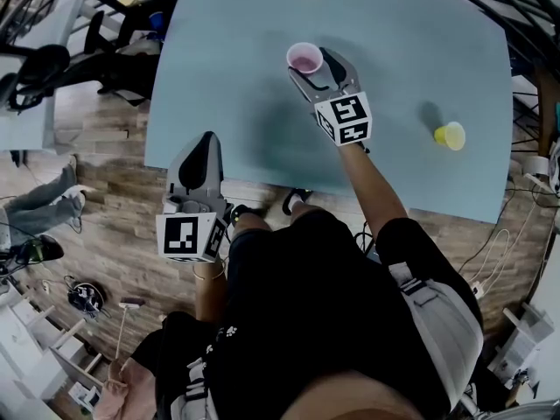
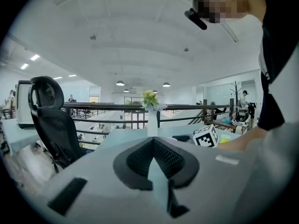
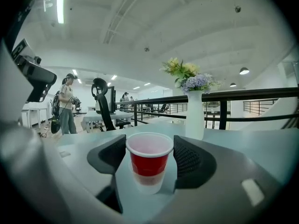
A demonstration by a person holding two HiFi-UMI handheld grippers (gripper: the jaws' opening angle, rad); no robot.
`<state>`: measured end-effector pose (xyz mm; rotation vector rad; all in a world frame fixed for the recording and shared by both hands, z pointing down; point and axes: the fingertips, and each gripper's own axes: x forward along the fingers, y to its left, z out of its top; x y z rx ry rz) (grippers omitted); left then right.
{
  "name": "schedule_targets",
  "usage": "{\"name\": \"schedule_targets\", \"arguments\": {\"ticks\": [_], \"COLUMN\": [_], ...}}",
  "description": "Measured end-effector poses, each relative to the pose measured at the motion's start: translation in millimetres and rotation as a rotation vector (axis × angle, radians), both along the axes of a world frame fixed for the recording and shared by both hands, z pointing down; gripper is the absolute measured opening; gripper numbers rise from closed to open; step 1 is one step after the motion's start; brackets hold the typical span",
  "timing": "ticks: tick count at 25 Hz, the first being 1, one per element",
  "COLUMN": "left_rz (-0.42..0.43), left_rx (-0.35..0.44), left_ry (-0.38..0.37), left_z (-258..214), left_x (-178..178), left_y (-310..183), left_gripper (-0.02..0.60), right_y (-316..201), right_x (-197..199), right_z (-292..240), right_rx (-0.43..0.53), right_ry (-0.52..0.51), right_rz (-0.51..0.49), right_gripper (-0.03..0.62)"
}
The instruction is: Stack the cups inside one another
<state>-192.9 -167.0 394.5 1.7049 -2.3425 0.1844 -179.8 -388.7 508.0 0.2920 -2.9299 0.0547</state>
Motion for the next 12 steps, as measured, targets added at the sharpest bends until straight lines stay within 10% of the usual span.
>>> {"name": "schedule_targets", "arguments": {"ticks": [12], "left_rz": [-0.013], "left_rx": [-0.005], "left_ry": [-0.001], "left_z": [1.5], "left_x": [-5.3], "left_y": [6.0], "left_gripper": [-0.008], "right_y": [0.8], "right_x": [-4.0], "right_z": [30.5], "right_rx": [0.001], "right_ry": [0.078], "right_rz": [0.005], "right_gripper": [0.328]}}
